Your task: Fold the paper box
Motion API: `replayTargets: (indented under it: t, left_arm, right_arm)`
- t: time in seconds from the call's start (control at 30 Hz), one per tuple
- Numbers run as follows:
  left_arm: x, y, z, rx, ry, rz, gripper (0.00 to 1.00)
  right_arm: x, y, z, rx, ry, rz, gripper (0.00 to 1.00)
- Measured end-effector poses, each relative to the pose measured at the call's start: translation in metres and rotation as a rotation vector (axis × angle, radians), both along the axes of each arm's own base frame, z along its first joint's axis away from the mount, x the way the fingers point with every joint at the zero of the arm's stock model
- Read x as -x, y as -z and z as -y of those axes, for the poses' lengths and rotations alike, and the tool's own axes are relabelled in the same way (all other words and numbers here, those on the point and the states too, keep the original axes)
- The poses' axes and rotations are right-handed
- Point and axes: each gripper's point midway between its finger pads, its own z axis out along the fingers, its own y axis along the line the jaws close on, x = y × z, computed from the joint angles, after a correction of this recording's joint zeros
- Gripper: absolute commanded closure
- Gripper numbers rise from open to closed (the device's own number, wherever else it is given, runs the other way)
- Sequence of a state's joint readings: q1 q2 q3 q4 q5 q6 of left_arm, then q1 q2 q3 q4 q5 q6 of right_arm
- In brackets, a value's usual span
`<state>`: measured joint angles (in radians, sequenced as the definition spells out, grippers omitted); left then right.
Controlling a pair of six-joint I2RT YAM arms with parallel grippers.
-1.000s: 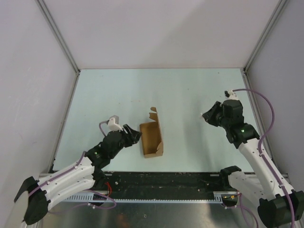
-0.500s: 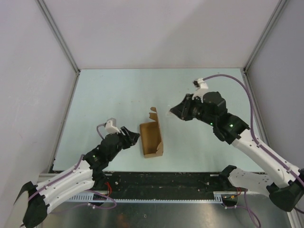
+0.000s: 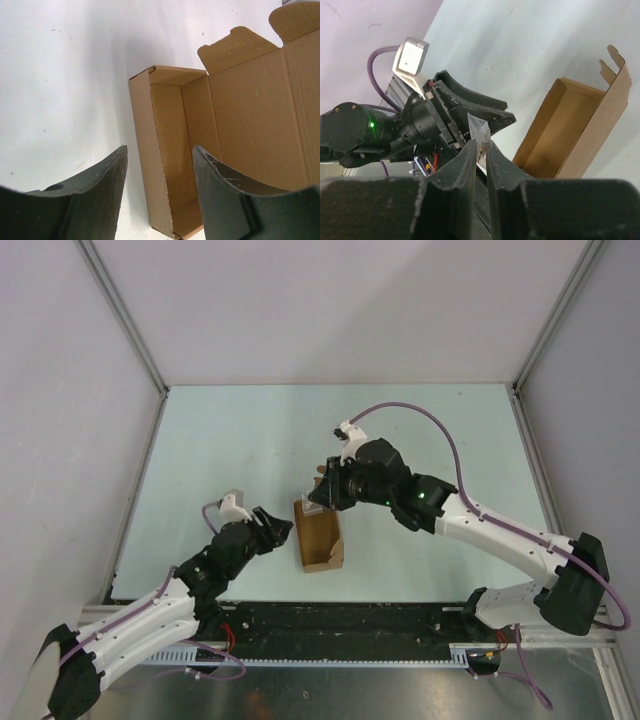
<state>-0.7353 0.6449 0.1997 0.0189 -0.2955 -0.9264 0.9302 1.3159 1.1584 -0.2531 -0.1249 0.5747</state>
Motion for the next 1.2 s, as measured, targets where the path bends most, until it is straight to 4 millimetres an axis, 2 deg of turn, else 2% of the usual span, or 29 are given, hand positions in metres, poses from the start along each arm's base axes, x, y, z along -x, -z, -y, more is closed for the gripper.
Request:
replayTargets:
  t: [0.13,0.5,0.57,0.6,0.7,0.8,0.93,1.07,1.2]
  left_arm:
    - [0.001,0.002,-0.002,0.000,-0.005,0.001,0.39]
    - [0.001,0.003,-0.005,0.002,-0.013,0.002,0.39]
    - [0.001,0.005,-0.006,-0.001,-0.013,-0.001,0.39]
    - [0.002,0.006,-0.006,-0.003,-0.013,-0.004,0.39]
    - [0.002,0.006,-0.006,-0.005,-0.014,-0.005,0.39]
    - [0.001,0.006,-0.007,-0.005,-0.014,-0.005,0.38]
    - [0.002,0.006,-0.007,-0.005,-0.013,-0.006,0.38]
    - [0.001,0.006,-0.007,-0.005,-0.013,-0.006,0.36]
    - [0.002,0.007,-0.007,-0.007,-0.012,-0.007,0.36]
  right_arm:
    - [-0.005,0.006,-0.004,0.020,0.012,0.000,0.75]
    - [-0.012,0.012,-0.007,0.044,0.028,0.005,0.67]
    - [-0.013,0.012,-0.003,0.056,0.043,0.008,0.62]
    - [-0.015,0.013,0.002,0.074,0.063,0.010,0.54]
    - [-0.017,0.008,0.017,0.113,0.114,0.018,0.41]
    - [-0.019,-0.001,0.029,0.149,0.155,0.030,0.36]
    - [-0.023,-0.006,0.042,0.207,0.201,0.040,0.34]
    - [-0.021,0.007,0.046,0.275,0.194,0.027,0.34]
    - [-0.023,0.033,0.038,0.365,0.160,-0.001,0.36]
